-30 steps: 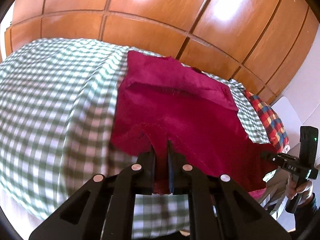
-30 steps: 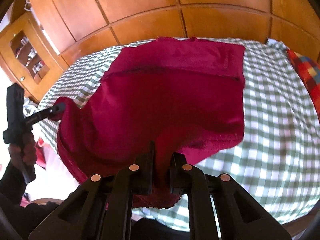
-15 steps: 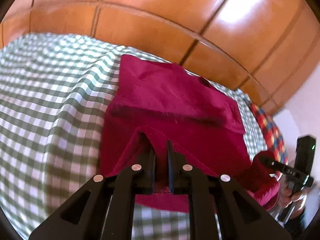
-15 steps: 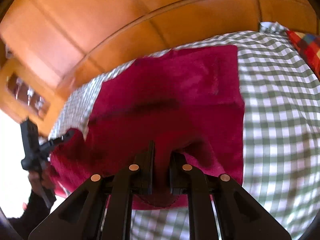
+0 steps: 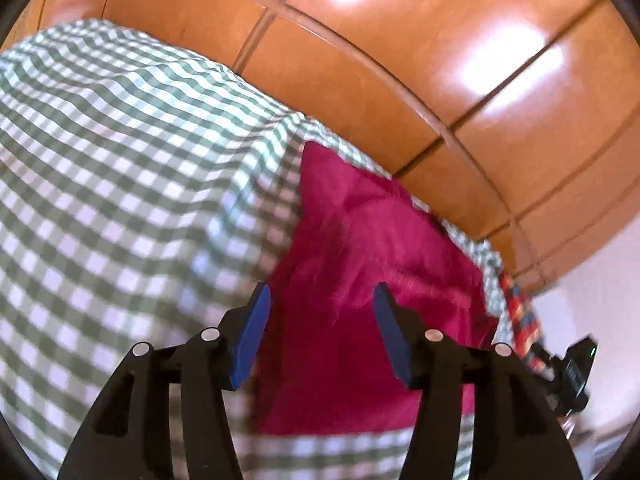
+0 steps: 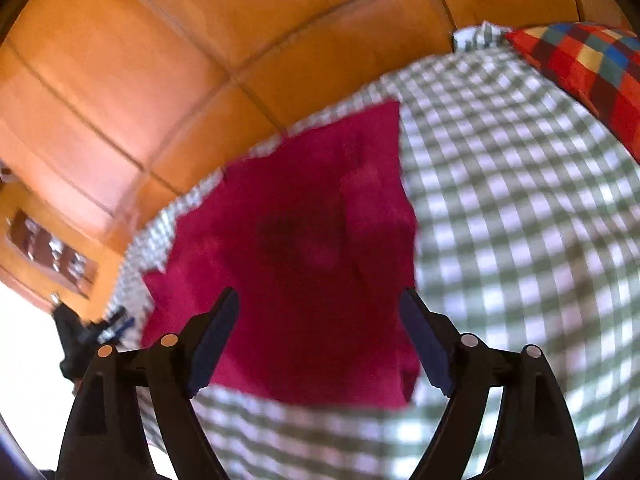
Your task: Fold small clothes
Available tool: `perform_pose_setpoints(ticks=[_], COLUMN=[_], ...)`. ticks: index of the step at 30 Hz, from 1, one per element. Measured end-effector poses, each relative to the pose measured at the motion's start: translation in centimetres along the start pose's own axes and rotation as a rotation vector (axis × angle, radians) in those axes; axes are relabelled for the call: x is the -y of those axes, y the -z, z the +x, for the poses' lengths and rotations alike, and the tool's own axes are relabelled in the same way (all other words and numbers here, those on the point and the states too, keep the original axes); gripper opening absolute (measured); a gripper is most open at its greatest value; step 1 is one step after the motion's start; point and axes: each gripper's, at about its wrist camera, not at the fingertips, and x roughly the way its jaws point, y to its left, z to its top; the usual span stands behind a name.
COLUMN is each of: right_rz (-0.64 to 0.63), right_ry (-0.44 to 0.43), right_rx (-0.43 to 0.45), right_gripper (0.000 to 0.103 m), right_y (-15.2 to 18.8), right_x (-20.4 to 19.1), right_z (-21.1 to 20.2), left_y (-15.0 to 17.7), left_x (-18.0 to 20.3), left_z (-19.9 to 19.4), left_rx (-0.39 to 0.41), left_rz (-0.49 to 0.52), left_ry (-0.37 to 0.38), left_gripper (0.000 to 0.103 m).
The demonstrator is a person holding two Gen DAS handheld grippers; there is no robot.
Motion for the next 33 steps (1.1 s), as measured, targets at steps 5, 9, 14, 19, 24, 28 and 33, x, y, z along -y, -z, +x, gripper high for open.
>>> perform_pose_setpoints(ticks=[5,9,14,19,24,28,33], right_rz=[-0.038,-0.034,-0.11,-0.172,-0.185,-0.194,-0.18], right_ry=[0.092,0.119,0.134,0.144,0.145,0.131,0.141], right_rx=[-0.066,-0.052,-0.054,-0.091,-0.171,-0.191,-0.107], right_gripper=[0.057,0.026,0.011,0.011,0.011,0.011,0.034], right_y=[3.2,3.0,3.4,5.5,9.4,11.0,8.2], right_x=[0.4,0.4,-0.5,-0.3,1.2,1.5,1.4], right_z=[2.5,2.8,1.4,-1.1,-3.7,-4.9,-4.5], left_y=[4.2,6.2,6.1,7.5,12.0,15.5,14.1], left_x=[-1.2,0.1,1.1,1.5,1.3,0.6,0.4], left_z=[0.6,2.3,1.9,-1.3,-3.7,-5.3,-5.9], left_rx=[-0.084,-0.13,-0.103,-0.109,-0.188,-0.237,-0.156], left_rz=[0.062,0.151,0.181,0.229,0.238,0.203,0.191], left_ry=[-0.039,-0.097,-0.147,-0.105,-0.071,-0.046,-0.085], left_gripper=[0.056,0.035,0.011,0.01,0.01,0.011,0.045])
